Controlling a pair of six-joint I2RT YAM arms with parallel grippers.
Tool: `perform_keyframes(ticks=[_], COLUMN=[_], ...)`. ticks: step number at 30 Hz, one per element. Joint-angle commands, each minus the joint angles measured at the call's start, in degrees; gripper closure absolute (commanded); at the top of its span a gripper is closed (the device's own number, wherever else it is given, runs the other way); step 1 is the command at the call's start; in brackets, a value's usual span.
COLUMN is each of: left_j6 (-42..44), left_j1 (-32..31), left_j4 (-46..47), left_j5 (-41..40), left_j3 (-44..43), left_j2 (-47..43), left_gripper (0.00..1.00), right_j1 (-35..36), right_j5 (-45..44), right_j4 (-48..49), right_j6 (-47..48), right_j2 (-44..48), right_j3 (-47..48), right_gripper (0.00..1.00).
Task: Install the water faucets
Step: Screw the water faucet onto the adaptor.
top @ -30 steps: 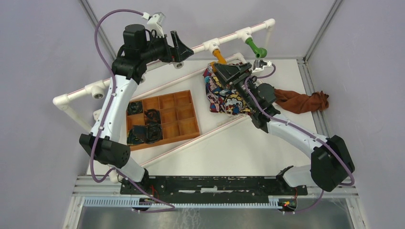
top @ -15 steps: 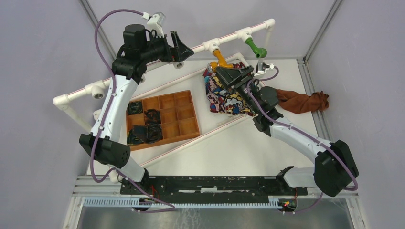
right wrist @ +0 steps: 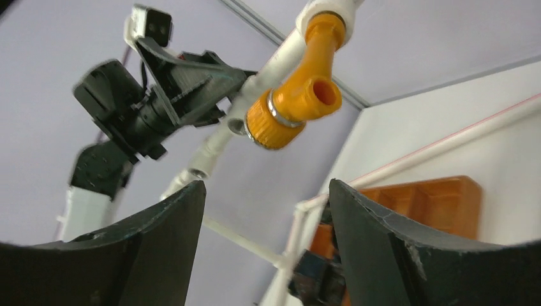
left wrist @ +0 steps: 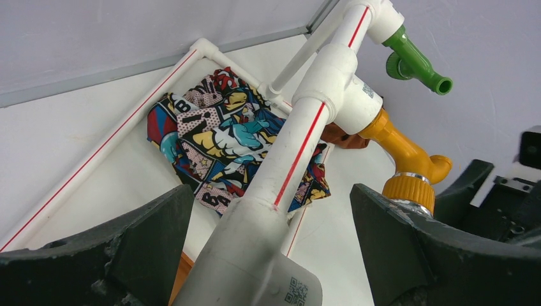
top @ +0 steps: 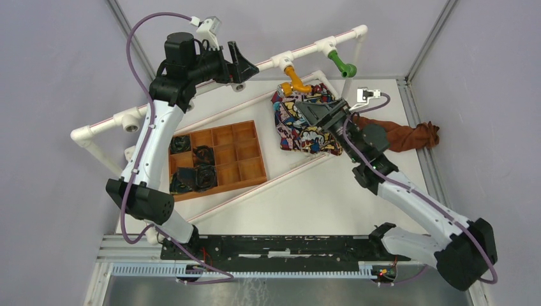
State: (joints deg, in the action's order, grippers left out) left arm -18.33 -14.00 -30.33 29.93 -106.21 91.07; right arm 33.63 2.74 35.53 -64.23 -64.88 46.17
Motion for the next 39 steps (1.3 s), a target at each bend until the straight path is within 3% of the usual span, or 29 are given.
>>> perform_keyframes(ticks=[1,7,9,13,18,23,30,39], left_j6=[0.5,0.7,0.7,0.9,1.0,0.9,1.7,2.2], left_j1=[-0.3,-0.2,-0.2,-0.2,-0.3,-0.2,-0.3,-0.3], left_j4=[0.2,0.2,0.1,-0.1,-0.6,-0.5,-1.3,-2.1], left_j5=[0.7,0.4,0.2,-0.3,-0.8,-1.6,-3.2,-2.9], left_j3=[-2.0,-2.9,-3.1,-2.8,-2.7,-2.4,-2.1,-2.0], left_j2=[-0.4,-0.6,-0.7,-0.9,-0.5,-0.5,-1.2,-1.3], left_gripper=[0.0,0.0,0.0,0.0,0.0,0.0,0.0,0.0], right_j1=[-0.2,3.0,7.0,15.1,21.9,24.1,23.7,21.0], right_j5=[-2.4,-0.9,-6.6,-22.2,-38.9,-40.3,-38.6,-33.8], right_j4=[-16.4,-33.6,-38.2,-37.3,-24.6,-2.3,11.4,14.9], right_j6=[23.4,65.2,77.9,99.7,125.1,149.8,166.0,167.4], right_j2=[9.4,13.0,12.4,11.2,8.9,4.7,-8.1,-15.5], right_j3=[-1.2,7.5,10.1,10.8,7.9,1.3,5.2,10.9], right_gripper=[0.23,0.25,0.24,0.2,0.15,0.11,0.07,0.1])
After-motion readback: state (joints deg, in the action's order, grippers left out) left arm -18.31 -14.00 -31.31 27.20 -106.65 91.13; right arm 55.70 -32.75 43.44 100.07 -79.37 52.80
